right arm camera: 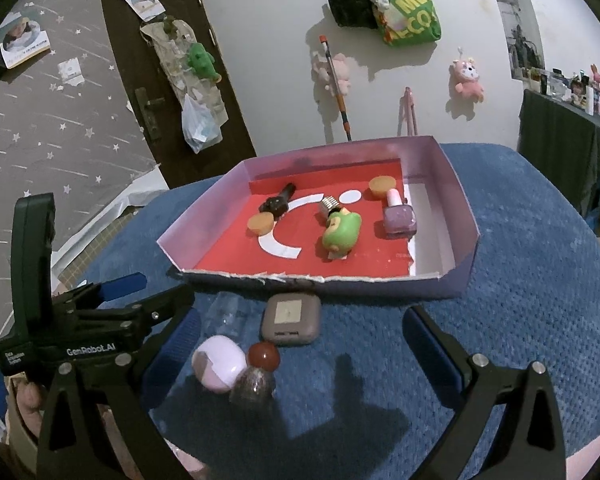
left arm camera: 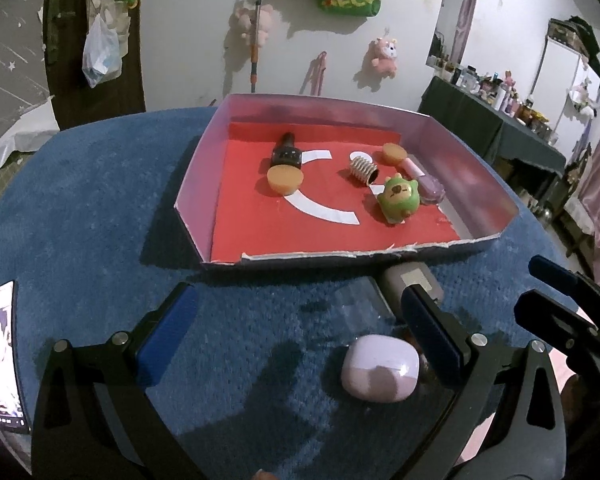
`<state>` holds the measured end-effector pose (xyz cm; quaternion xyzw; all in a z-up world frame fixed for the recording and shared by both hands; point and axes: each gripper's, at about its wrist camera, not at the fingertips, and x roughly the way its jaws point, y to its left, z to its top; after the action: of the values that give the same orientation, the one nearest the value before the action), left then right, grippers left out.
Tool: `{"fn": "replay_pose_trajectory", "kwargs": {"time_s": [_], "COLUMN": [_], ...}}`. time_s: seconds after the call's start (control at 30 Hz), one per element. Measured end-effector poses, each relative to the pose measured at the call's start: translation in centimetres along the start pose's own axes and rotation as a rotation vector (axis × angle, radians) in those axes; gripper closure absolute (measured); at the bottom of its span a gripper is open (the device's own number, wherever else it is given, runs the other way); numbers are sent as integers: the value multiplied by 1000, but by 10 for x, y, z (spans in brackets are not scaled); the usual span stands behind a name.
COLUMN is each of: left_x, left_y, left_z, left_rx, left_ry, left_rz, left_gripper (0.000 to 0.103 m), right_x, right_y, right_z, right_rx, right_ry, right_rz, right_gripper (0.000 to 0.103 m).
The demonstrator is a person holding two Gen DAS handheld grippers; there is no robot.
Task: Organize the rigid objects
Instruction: 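Withdraw both tools from the tray toward the remaining items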
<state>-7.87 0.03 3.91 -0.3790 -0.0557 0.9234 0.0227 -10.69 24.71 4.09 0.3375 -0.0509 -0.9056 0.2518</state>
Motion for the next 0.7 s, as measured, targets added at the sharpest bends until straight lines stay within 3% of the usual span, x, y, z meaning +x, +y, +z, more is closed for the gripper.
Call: {"fn": "replay_pose_trajectory", "kwargs": {"time_s": [0.7], "left_x": [1], "left_y": [-7], "left_z": [-30], "left_rx": [20], "left_ry": [53], "left_rz": [-38], "left_gripper": [0], "right_x": [5], "right_y": [3], "right_z": [-30], "right_rx": [-16], "right_ry": [55], "right_rz": [-38], "right_gripper": [1]}}
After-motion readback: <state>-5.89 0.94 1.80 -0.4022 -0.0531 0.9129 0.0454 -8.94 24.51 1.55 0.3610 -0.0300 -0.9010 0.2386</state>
